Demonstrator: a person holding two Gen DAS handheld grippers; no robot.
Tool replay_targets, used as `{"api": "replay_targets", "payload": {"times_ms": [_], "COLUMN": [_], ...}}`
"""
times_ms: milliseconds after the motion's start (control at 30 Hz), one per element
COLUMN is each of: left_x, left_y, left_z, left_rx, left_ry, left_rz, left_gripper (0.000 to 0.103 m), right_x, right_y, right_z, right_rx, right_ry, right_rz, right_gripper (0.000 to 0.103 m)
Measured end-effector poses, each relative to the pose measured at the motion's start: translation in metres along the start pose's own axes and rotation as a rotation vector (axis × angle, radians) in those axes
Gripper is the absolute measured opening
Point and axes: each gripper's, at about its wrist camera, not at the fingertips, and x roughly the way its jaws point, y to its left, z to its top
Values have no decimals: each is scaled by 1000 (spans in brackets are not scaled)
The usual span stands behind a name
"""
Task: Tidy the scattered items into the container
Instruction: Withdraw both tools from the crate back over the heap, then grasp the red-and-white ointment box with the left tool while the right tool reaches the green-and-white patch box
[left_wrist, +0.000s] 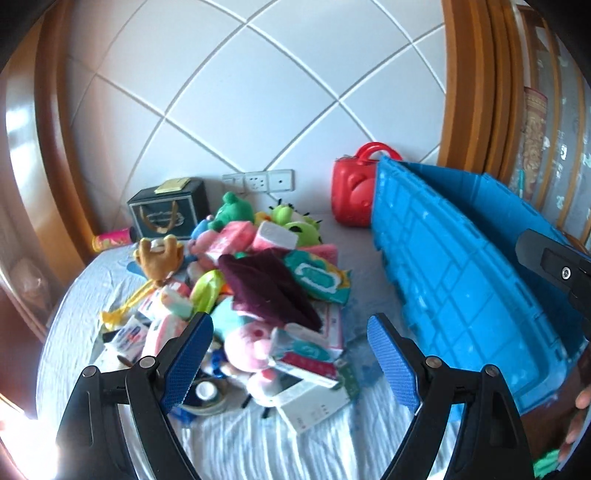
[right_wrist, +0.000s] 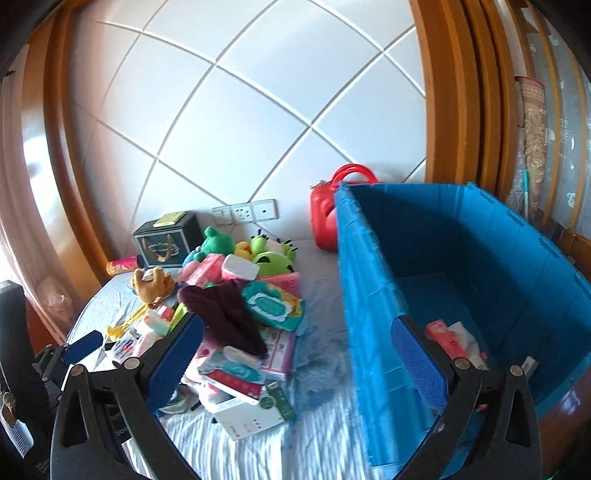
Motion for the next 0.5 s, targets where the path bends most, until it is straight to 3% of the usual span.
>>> {"api": "replay_targets", "payload": {"times_ms": [267,500], "left_x": [36,71], "left_y": [119,177], "left_z": [-62,-120], "left_rx": [-32,-83], "left_ry": [114,223], "left_rz": [72,105], "left_gripper": [86,86], "right_x": [55,108], "right_y": [91,106], "right_z": [-62,-122], "right_rx": [3,23], "right_ry": [120,295], "right_rz": [87,68], "right_gripper": [103,103]}}
